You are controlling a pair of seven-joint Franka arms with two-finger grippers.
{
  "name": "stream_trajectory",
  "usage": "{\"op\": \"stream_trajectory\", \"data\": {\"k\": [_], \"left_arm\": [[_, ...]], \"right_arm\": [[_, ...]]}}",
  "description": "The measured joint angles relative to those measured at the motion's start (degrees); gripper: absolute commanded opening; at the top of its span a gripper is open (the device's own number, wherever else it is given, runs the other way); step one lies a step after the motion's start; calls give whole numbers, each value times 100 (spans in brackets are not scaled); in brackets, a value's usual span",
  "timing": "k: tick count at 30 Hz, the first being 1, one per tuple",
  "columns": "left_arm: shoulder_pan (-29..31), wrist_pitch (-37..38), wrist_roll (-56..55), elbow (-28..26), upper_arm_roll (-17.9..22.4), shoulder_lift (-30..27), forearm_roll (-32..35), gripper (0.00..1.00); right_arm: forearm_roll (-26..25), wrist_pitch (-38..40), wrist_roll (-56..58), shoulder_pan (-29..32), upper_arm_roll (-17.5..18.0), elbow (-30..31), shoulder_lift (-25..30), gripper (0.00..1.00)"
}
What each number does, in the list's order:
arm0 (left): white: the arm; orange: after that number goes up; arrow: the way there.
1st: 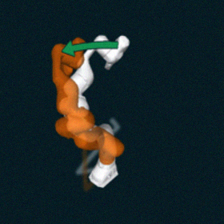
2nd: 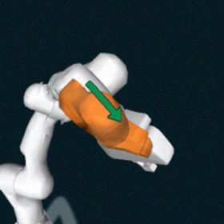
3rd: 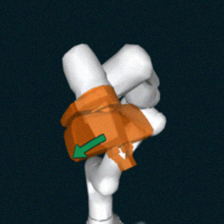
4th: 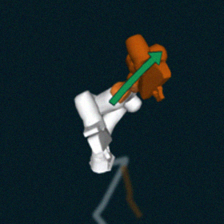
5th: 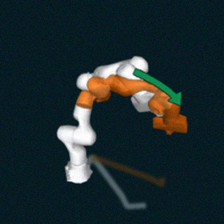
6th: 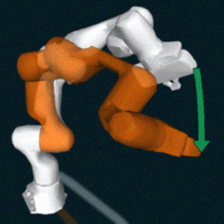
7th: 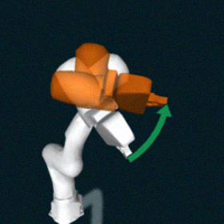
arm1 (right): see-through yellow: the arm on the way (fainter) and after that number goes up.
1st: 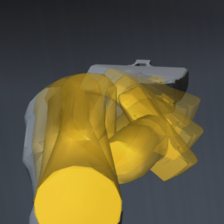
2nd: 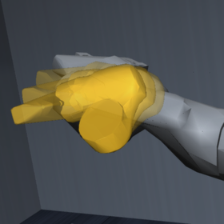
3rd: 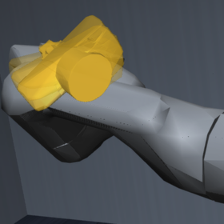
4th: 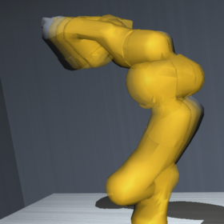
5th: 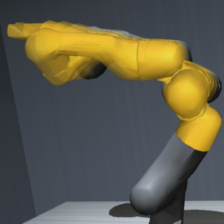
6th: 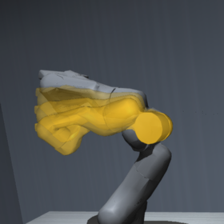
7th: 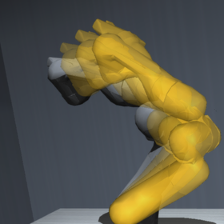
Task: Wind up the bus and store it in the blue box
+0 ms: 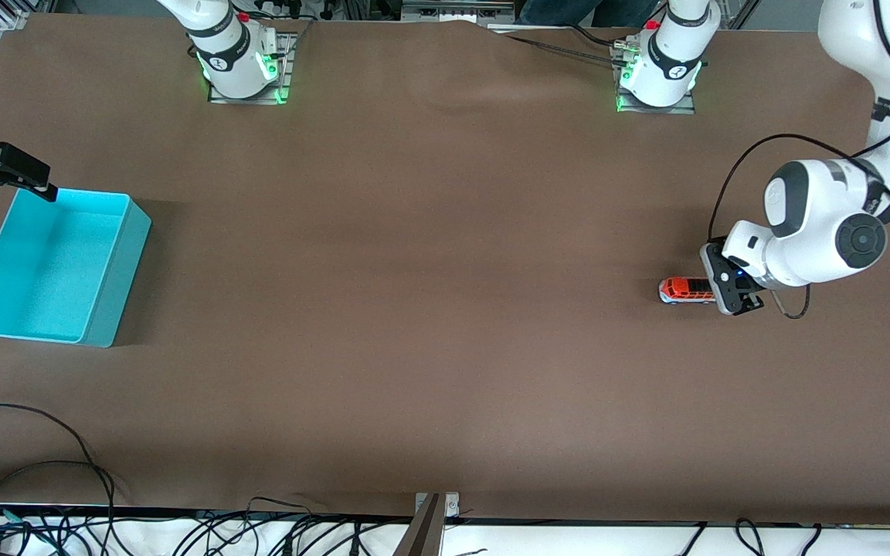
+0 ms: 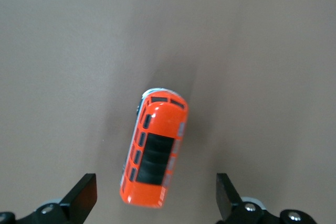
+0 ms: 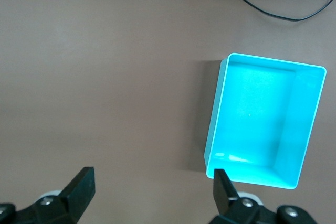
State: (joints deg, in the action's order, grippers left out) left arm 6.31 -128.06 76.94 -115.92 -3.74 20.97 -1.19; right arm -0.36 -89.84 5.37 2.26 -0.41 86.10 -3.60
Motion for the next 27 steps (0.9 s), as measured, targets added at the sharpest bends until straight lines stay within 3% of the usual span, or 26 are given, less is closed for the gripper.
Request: {"op": "stream_trajectory", "data": {"k": [5,12,27], "left_arm": [[119,-787,448,-448,2,163,1,100],[121,-1338,1022,-585,-8,306,47,100],[84,-1652,1139,-615,-54,444,274,100]], "right_arm": [[0,0,0,0,0,0,0,100],[0,0,0,0,0,0,0,100],[0,0,0,0,-1,0,0,100]]}}
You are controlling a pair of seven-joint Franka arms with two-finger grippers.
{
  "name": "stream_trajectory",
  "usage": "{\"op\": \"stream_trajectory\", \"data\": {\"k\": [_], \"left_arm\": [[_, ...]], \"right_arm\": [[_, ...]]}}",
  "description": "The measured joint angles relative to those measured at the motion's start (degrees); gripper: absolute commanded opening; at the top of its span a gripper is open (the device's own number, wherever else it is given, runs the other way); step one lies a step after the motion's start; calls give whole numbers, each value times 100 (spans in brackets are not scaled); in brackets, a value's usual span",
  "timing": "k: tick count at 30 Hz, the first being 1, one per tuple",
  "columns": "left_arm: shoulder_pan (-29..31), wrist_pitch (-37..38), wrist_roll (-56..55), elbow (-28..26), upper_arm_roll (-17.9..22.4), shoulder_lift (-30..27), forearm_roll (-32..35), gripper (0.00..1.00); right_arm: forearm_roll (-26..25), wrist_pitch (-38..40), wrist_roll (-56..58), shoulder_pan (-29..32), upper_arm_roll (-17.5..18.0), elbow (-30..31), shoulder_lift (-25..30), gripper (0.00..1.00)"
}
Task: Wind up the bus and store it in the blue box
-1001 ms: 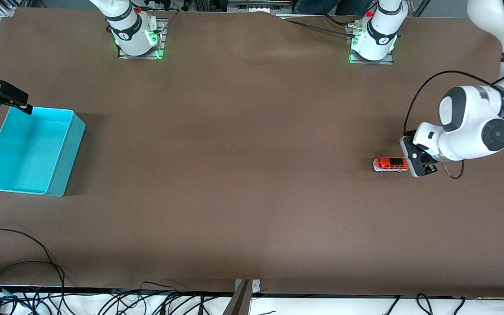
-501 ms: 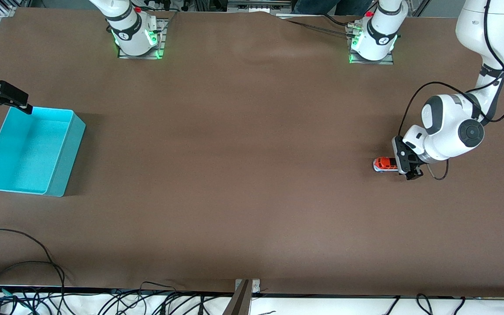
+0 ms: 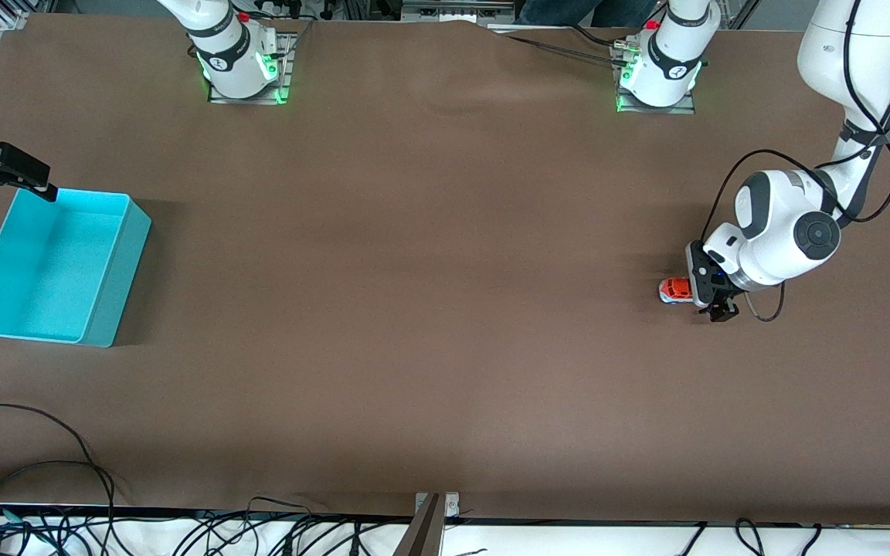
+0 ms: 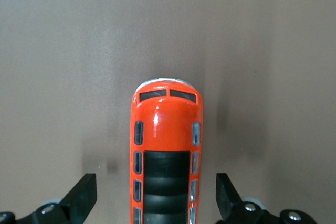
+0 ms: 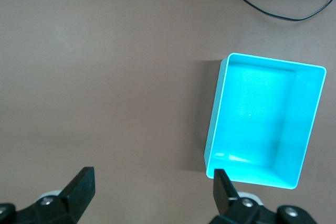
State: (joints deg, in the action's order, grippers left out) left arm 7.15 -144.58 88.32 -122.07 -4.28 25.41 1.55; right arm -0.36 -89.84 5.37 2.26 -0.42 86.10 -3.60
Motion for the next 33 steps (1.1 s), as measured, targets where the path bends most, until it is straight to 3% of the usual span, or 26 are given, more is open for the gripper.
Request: {"op": "stream_trajectory", "data": {"k": [18,19,24,27,33], "left_arm": [[-2,-25,18,-5,-116,-5,1,100],[-3,-25,18,-5,-127,-5,1,97],[-4,-25,76,-5,-167,-5,2,58],[-1,-25,133,-5,-166,-5,2,39],[8,-23,184,-11,-165,-5,2,16]], "right_arm": [[0,0,0,0,0,0,0,100],[0,0,0,0,0,0,0,100],[0,0,0,0,0,0,0,100],[0,0,0,0,0,0,0,100],[0,0,0,0,0,0,0,100]]}}
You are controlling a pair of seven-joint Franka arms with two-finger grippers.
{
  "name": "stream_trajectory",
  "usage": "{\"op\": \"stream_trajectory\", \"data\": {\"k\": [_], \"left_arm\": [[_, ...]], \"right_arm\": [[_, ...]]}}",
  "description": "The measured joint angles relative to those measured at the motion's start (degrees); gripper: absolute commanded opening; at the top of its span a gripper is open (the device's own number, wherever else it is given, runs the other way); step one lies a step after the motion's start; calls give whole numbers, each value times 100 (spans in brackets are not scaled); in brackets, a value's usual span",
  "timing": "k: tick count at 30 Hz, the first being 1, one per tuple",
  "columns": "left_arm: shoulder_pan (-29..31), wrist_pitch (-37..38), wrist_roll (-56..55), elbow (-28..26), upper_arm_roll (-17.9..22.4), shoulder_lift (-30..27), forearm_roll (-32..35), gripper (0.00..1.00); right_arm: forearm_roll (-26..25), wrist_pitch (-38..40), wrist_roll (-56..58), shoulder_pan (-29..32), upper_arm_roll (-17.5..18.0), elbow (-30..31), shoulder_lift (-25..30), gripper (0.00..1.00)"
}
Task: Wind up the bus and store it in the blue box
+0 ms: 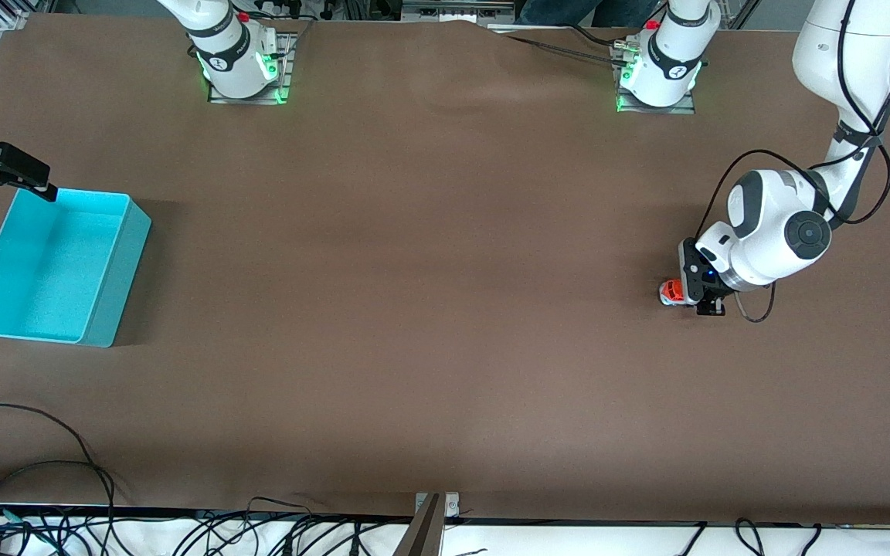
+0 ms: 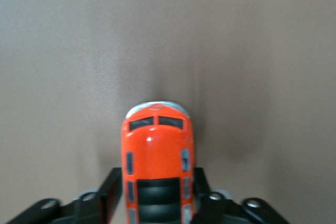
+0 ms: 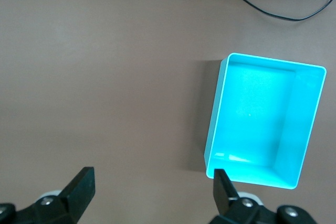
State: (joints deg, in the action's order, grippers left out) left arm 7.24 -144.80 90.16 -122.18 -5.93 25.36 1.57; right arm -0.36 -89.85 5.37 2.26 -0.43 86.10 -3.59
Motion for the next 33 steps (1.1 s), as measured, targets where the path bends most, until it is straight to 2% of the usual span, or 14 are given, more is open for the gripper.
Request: {"op": "stream_trajectory", "data": {"k": [33], "left_arm": [[79,-16,2,-39,-11,-23,0,14]], "right_arm": [[0,0,0,1,-4,0,0,100]]}}
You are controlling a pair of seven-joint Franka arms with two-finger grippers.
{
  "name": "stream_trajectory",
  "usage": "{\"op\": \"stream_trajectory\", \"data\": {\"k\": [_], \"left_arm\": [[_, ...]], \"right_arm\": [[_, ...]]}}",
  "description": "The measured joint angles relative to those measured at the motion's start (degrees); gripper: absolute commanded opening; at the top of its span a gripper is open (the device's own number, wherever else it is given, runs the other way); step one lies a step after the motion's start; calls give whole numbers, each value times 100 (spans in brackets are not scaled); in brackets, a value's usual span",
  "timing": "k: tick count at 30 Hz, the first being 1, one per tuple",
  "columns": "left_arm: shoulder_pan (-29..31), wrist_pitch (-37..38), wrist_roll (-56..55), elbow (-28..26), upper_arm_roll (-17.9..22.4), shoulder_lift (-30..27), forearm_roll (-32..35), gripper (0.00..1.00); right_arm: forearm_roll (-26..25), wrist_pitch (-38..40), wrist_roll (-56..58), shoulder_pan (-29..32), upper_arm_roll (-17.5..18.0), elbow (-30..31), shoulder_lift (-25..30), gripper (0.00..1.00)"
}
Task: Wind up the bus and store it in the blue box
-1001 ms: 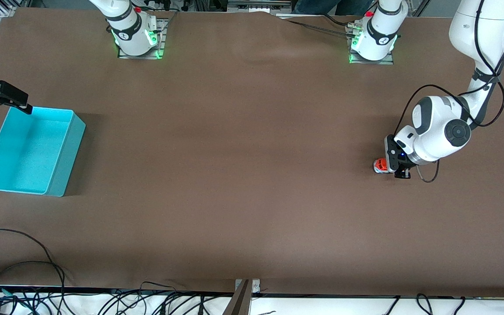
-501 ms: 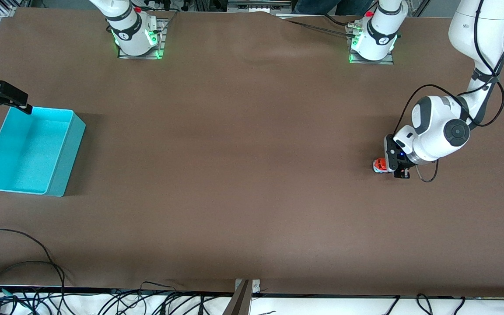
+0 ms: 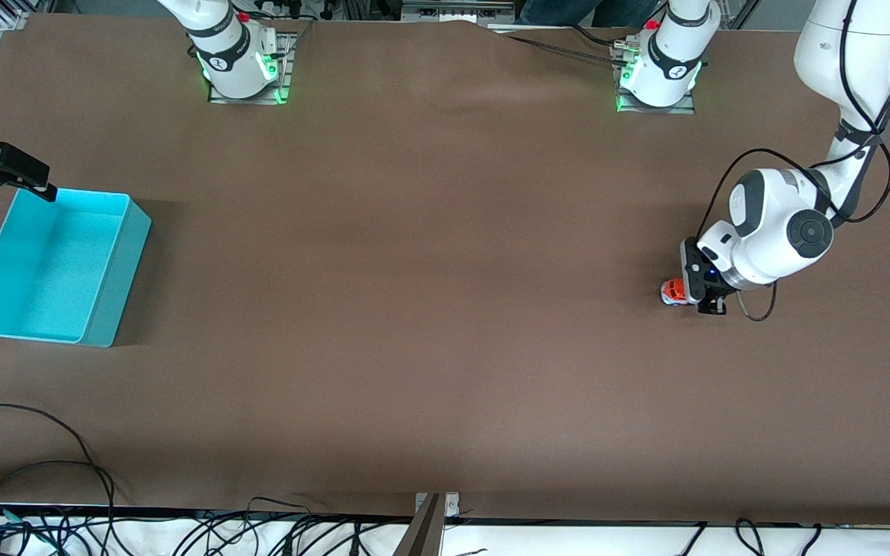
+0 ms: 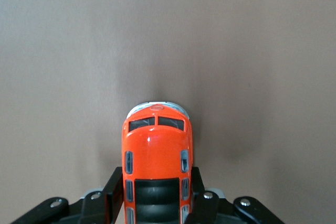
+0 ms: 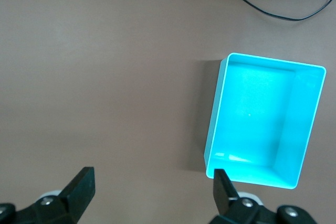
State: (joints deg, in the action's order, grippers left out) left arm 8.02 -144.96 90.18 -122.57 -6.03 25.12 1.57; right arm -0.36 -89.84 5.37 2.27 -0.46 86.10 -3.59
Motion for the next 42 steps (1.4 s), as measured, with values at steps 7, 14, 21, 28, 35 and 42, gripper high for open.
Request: {"op": "stream_trajectory", "data": {"k": [7,14,21,28,35,42], "left_arm": [[198,0,145,-10,0,-7,0,15],[431,0,486,-14,5,-9,0,15],[739,-2,1068,-14,37,-9,0,15],[994,-25,1457,-13,63,-7,0,15],[1099,-32,1531,-1,170,-2,0,15],[1214,-54,1732,8,272,2,0,15]], "right_arm": [[0,0,0,0,-2,0,0,100],[0,0,0,1,-4,0,0,100],[1,0,-2,-10,21,0,0,100],[1,0,-2,-10,21,0,0,100],[1,0,-2,-10,21,0,0,100],[1,0,-2,-9,19,0,0,100]]}}
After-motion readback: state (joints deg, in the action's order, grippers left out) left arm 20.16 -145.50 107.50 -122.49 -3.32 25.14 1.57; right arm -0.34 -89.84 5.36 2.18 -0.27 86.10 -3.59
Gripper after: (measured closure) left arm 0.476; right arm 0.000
